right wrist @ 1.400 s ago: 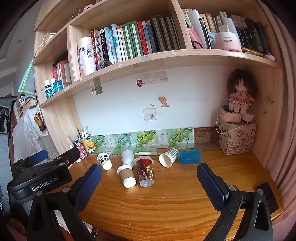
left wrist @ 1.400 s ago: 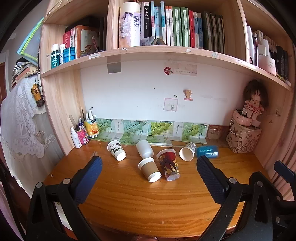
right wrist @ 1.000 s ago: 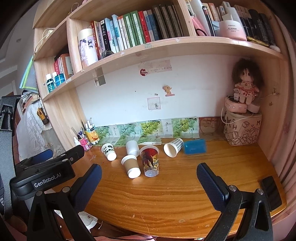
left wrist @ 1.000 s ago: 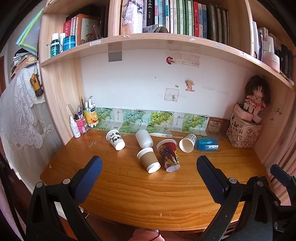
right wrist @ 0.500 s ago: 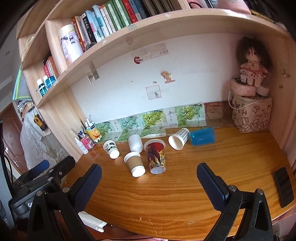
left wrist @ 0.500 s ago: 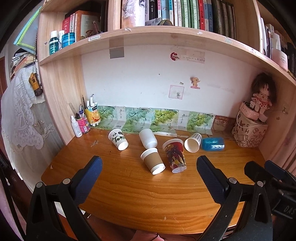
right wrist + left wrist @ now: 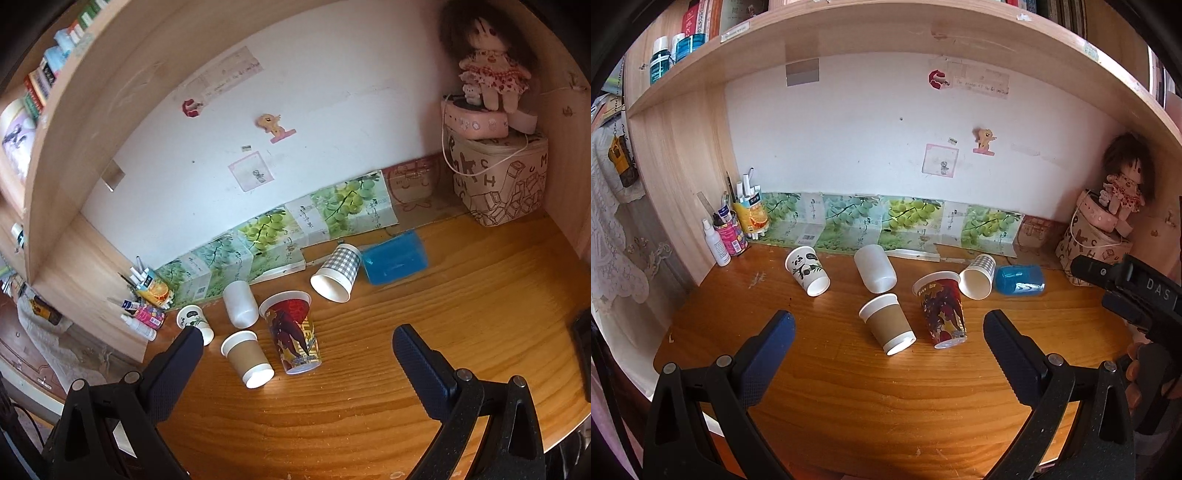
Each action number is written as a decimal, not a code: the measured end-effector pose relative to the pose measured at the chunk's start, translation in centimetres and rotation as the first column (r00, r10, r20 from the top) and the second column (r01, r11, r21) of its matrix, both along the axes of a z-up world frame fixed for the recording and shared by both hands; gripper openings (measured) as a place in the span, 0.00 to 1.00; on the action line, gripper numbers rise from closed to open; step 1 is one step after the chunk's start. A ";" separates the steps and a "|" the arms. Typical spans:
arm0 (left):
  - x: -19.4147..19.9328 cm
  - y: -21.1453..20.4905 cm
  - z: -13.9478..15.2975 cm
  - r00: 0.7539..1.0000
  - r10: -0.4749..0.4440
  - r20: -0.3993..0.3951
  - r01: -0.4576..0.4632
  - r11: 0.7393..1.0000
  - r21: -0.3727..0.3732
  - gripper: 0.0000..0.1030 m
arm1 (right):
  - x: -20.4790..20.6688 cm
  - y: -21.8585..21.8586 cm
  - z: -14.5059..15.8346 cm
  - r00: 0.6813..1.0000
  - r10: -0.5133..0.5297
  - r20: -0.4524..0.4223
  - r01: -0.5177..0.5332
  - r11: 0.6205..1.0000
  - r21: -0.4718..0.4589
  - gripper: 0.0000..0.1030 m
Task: Flip cup upright
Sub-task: 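Move the right gripper toward the grey plaid cup beside the blue container, then close the right gripper around the body of the grey plaid cup, then lift the plaid cup with the right gripper and set it rim-down on the desk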
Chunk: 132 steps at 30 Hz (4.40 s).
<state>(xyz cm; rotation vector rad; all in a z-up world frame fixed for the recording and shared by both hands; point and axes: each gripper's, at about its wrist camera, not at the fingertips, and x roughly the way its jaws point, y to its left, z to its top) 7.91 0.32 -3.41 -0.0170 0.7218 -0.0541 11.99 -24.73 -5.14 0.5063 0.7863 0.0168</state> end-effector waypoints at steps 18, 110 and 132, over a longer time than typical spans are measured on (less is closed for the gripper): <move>11.1 1.7 -3.6 0.987 -0.112 -0.119 0.102 0.991 -0.087 0.99 | 14.0 -2.3 -9.6 0.961 -0.090 -0.261 0.130 0.982 0.137 0.98; 0.5 5.1 -4.3 0.977 -0.060 -0.202 0.015 0.976 -0.218 0.99 | 1.0 7.1 -14.0 0.899 0.221 -0.378 -0.170 0.972 0.164 0.67; 3.0 2.0 -6.2 0.947 -0.148 -0.285 0.107 0.982 -0.157 0.99 | 1.7 8.9 -18.0 0.877 0.289 -0.383 -0.258 0.957 0.131 0.70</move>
